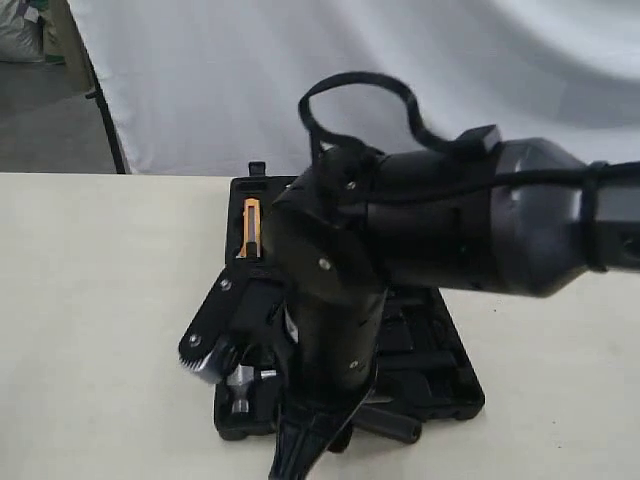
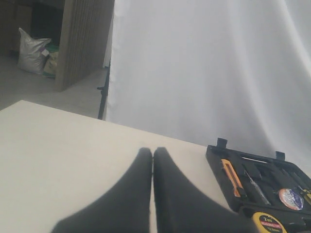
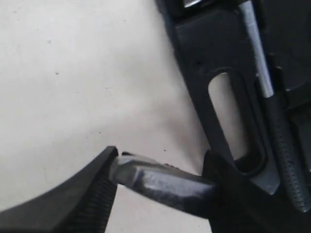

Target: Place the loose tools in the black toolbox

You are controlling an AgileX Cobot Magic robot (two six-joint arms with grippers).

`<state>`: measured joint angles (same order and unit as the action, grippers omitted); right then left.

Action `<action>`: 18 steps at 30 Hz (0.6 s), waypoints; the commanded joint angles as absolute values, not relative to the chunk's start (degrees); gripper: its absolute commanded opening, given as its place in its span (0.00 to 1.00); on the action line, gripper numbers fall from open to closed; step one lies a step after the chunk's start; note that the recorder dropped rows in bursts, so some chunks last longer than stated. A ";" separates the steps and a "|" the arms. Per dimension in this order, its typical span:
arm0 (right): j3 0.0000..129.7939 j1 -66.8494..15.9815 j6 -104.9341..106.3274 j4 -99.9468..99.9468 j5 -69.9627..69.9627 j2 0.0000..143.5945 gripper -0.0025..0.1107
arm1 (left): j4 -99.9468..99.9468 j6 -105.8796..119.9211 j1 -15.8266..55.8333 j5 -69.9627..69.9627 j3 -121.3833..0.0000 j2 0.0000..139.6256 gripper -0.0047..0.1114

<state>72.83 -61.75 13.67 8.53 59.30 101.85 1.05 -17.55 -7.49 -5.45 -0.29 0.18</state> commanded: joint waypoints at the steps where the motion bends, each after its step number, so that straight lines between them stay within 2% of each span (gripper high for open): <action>1: 72.95 -56.51 13.50 11.92 58.77 101.15 0.02 | 1.30 -17.82 -8.94 -5.03 -0.44 0.00 0.05; 8: 72.95 -50.82 13.50 11.92 56.49 101.15 0.02 | 1.30 -17.82 -8.94 -5.03 -0.44 0.00 0.05; 18: 75.50 -49.46 13.50 12.11 49.84 103.10 0.02 | 1.30 -17.82 -8.94 -5.03 -0.44 0.00 0.05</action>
<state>73.71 -49.81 13.26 11.30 51.10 101.91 1.05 -17.55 -7.49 -5.45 -0.29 0.18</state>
